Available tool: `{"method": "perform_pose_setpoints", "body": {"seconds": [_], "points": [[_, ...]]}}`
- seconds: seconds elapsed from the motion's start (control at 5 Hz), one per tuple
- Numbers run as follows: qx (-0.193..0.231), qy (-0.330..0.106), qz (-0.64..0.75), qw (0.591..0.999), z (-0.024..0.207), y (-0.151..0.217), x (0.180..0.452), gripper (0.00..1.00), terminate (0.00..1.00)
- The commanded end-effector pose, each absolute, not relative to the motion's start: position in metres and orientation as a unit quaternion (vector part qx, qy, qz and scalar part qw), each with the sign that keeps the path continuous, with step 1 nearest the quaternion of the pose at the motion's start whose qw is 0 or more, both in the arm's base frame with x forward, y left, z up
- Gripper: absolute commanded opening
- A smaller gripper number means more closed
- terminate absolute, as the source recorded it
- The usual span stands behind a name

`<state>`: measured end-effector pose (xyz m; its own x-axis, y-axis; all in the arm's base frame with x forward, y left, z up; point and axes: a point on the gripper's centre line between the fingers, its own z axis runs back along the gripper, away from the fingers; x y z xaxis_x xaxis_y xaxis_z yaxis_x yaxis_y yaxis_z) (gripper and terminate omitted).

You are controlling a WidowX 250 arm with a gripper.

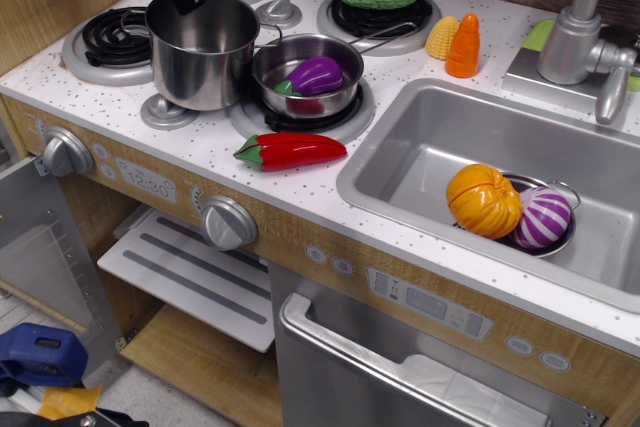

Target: Put pot on stove which is near stove

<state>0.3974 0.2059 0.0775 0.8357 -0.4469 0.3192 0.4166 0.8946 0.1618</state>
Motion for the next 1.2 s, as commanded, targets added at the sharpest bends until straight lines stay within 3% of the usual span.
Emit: {"method": "perform_pose_setpoints", "body": {"seconds": [0.0,0.6,1.0], "points": [[0.05,-0.194,-0.231,0.952,0.087,0.212,0.397,0.0,0.0],[0.12,-0.192,-0.287,0.931,0.121,0.245,0.398,0.0,0.0],[0.184,-0.242,-0.311,0.9,0.135,0.267,0.402,0.0,0.0]]}}
